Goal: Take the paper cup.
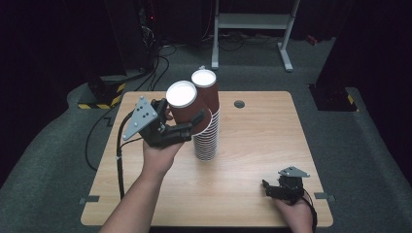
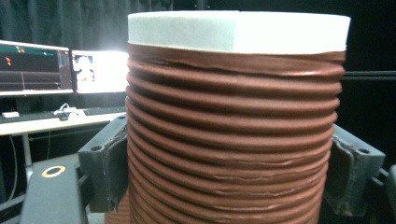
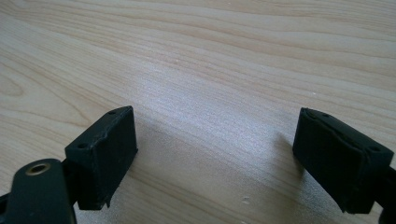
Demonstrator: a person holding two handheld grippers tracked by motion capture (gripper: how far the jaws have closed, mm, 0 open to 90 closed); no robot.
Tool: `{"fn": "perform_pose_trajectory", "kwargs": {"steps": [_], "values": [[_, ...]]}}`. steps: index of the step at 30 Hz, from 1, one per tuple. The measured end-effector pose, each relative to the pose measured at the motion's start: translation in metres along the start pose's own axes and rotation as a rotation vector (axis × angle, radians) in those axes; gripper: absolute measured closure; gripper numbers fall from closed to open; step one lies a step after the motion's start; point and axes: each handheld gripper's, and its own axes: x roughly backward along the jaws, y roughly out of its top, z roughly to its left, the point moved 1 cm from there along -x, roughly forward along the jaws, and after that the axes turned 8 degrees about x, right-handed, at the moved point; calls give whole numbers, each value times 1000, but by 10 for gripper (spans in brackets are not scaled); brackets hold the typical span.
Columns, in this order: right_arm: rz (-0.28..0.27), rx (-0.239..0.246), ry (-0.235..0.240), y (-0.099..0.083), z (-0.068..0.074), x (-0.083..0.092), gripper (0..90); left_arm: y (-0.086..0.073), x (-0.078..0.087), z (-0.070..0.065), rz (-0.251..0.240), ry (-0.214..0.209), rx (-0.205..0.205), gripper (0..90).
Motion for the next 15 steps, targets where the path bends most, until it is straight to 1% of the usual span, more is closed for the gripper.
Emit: {"fn": "perform_pose_trajectory", "kwargs": {"steps": [1, 2, 3, 4, 5, 6, 8, 9, 10, 11, 12, 15], "values": [[0, 0, 0, 0, 0, 0, 132, 0, 0, 0, 0, 0, 0, 182], [0, 0, 0, 0, 0, 0, 133, -5, 0, 0, 14, -6, 5, 182], [0, 0, 0, 0, 0, 0, 133, -5, 0, 0, 14, -6, 5, 182], [0, 0, 0, 0, 0, 0, 133, -10, -1, 2, 28, -17, 11, 182], [0, 0, 0, 0, 0, 0, 133, -10, -1, 2, 28, -17, 11, 182], [0, 1, 0, 0, 0, 0, 133, -16, -1, 3, 38, -20, 14, 181], [0, 1, 0, 0, 0, 0, 134, -23, -2, 4, 50, -25, 24, 181], [0, 1, 0, 0, 0, 0, 134, -23, -2, 4, 50, -25, 24, 181], [0, 1, -1, 0, 0, 0, 134, -30, -2, 5, 64, -27, 30, 181], [0, 1, -1, 0, 0, 0, 134, -33, -2, 5, 69, -28, 32, 181], [0, 1, -1, 0, 0, 0, 134, -33, -2, 5, 69, -28, 32, 180], [1, 1, -1, 0, 0, 0, 134, -43, -2, 4, 73, -34, 45, 180]]}}
